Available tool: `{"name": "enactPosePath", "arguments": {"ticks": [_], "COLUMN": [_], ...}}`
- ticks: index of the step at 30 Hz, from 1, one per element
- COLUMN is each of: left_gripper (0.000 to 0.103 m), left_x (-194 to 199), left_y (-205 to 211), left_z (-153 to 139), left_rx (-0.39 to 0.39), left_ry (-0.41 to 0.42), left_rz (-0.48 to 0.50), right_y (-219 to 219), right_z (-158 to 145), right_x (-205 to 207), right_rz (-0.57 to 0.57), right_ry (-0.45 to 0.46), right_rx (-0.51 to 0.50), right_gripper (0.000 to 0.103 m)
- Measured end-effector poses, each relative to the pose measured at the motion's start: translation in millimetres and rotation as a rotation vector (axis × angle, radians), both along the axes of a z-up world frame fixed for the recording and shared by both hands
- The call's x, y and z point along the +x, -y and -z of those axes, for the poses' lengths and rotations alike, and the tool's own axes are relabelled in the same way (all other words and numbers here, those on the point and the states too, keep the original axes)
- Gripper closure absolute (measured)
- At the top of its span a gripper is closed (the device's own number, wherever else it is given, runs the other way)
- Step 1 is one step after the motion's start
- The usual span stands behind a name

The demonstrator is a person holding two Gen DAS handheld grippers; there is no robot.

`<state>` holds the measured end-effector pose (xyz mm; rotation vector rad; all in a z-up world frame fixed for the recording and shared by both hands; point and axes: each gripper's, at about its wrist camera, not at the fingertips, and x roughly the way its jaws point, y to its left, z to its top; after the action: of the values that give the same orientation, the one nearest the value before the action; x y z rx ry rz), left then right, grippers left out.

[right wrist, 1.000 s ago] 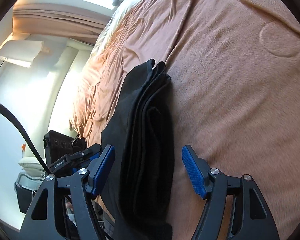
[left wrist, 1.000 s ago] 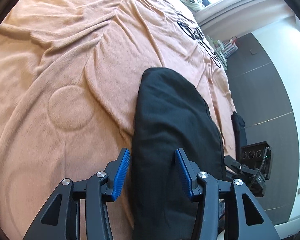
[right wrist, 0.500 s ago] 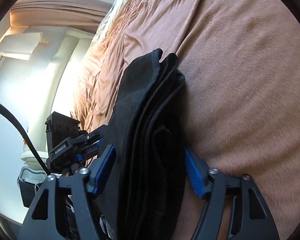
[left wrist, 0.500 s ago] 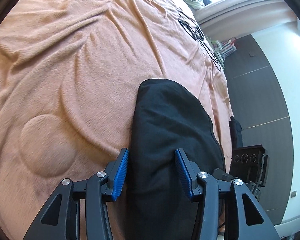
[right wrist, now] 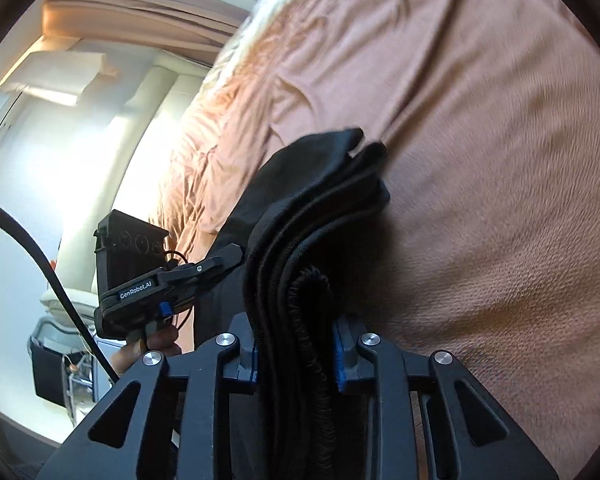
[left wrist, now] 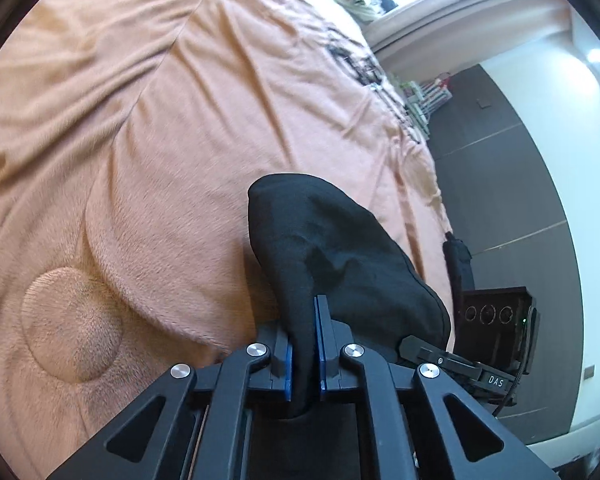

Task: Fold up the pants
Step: 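Lift the folded shorts with both tools and carry them toward the bed's end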

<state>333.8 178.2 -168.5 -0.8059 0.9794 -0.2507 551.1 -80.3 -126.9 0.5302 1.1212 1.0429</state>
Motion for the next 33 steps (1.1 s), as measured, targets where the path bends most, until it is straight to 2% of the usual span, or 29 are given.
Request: {"name": "enactPosePath", "arguments": {"ticks": [6,18,33], "left_gripper": [0.094,0.096,0.096], "left_x": [-13,-43,-91], "left_y": [6,44,107], "left_z": [-31,-95,-165], "left_rx": [0.016,0.053,0.087], "left_ry": [0.078,0.218,0.350], "left_rz": [-0.002,0.013,0.053], "right_y": [4,22,88], "right_z": [-28,-77,-111], "right_x": [-20,-71,-151], "right_rz": [0.016,0.055,0.078], "right_ry": [0.099,0.285,0.445], "right_rx": [-0.003,0.009,0.039], "right_gripper": [0.080,0.082,0.082]}}
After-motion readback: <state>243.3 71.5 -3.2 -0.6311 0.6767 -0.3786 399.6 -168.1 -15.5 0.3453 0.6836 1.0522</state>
